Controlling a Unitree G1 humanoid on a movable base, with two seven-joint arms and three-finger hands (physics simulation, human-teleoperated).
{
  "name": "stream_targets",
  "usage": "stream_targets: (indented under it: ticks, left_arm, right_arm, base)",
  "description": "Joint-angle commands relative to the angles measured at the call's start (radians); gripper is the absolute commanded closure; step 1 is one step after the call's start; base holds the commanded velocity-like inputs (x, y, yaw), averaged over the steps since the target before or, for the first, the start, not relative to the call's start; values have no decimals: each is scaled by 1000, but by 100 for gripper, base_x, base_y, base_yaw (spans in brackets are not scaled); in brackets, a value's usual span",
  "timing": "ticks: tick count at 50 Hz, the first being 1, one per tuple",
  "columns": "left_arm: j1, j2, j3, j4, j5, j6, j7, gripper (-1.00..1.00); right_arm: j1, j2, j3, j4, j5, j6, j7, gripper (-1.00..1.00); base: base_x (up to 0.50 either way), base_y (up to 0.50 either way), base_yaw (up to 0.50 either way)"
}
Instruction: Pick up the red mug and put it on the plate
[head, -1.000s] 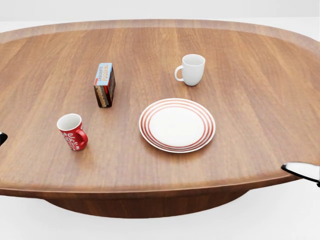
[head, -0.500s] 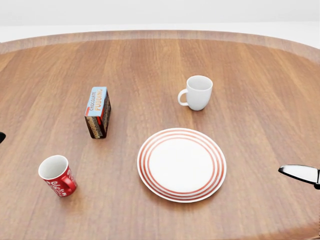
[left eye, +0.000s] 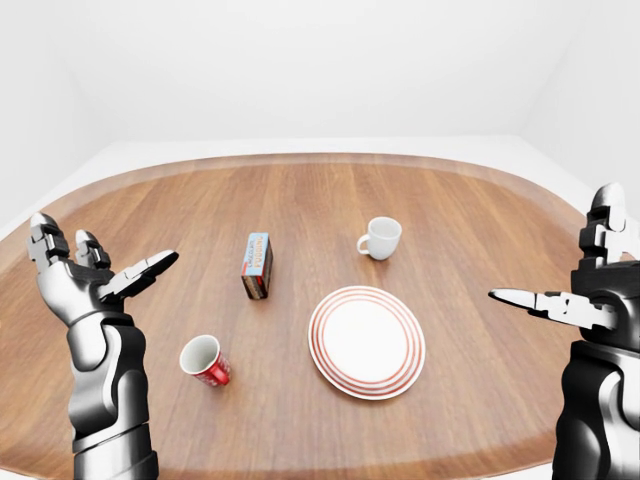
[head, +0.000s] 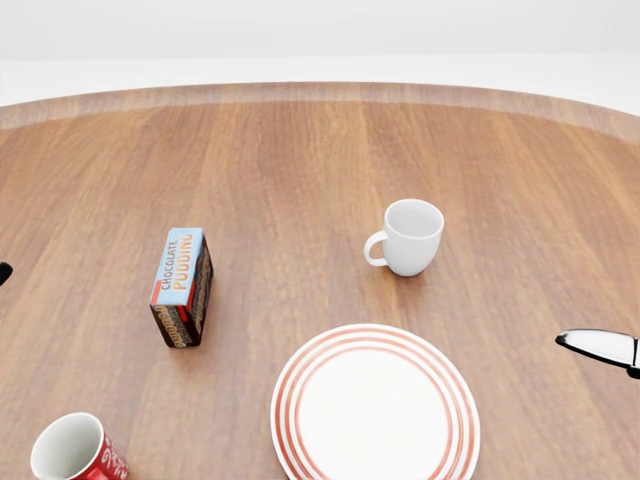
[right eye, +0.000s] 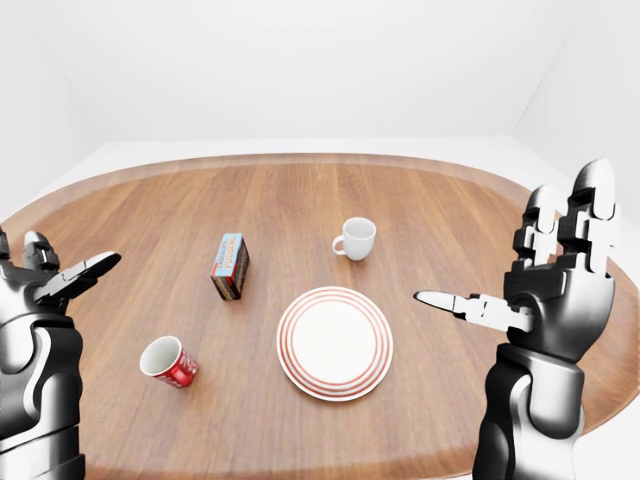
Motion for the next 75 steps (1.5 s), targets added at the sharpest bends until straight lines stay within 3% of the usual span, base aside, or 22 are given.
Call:
stream_targets:
  ticks: [1, 14, 15, 17, 21, 30, 32, 36, 38, 42, 49, 58, 64, 65, 69, 75]
  left_arm:
    - [10, 0, 2, -10, 1, 6, 4, -100]
    - [20, -7, 7, -51, 3, 34, 11, -100]
    - [13, -6, 6, -33, 6, 24, 7, -100]
    - [18, -7, 6, -45, 3, 30, 10, -100]
    - [11, -6, 5, -25, 6, 18, 5, -100]
    - [15, -5, 6, -33, 3, 24, 7, -100]
    - [5, -4, 4, -4, 6, 5, 1, -100]
    - [10, -3, 3, -15, 3, 10, 3, -100]
    - [3, -2, 0, 5, 6, -2, -1, -100]
    - [8, -1, 0, -4, 2, 2, 2, -100]
    - [5, -2, -4, 11, 8, -11, -2, -100]
    - [11, -4, -4, 3, 9, -9, -2, -100]
    - [11, -6, -5, -11, 11, 3, 3, -100]
    - [10, -6, -4, -10, 10, 3, 3, -100]
    - [16, -10, -7, -13, 13, -2, 0, -100]
    - [21, -14, -5, -27, 16, 6, 1, -100]
  right_arm:
    - [6, 5, -12, 7, 9, 0, -5, -100]
    - [15, 6, 4, 7, -17, 0, 7, -100]
    - [15, 6, 4, 13, -19, 0, 10, -100]
    - [16, 7, 3, 14, -19, 0, 12, -100]
    - [15, 8, 3, 9, -20, 0, 11, -100]
    - [15, 10, 5, 15, -23, 0, 14, -100]
    - [15, 9, 5, 9, -22, 0, 14, -100]
    - [14, 9, 6, 15, -23, 0, 16, -100]
    - [13, 8, 4, 13, -20, 0, 15, -100]
    - [7, 6, -1, -6, -1, 0, 3, -100]
    - [-15, 9, 110, -49, -54, 0, 33, -100]
    - [-87, 38, 350, -6, -211, 0, 76, -100]
    - [-172, 78, 486, -5, -246, 0, 50, -100]
    - [-175, 87, 553, 10, -293, 0, 51, -100]
    - [-158, 136, 676, 55, -364, 0, 76, -100]
    - [-189, 199, 760, 238, -432, 0, 100, -100]
  base:
    - [0, 0, 0]
    - [0, 6, 0]
    - [0, 50, 0]
    - [0, 50, 0]
    - [0, 50, 0]
    - [0, 50, 0]
    - [0, 50, 0]
    - [0, 50, 0]
    - [0, 50, 0]
    - [0, 25, 0]
    - [0, 0, 0]
    - [0, 0, 0]
    - [0, 0, 0]
    - [0, 0, 0]
    - [0, 0, 0]
    - [0, 0, 0]
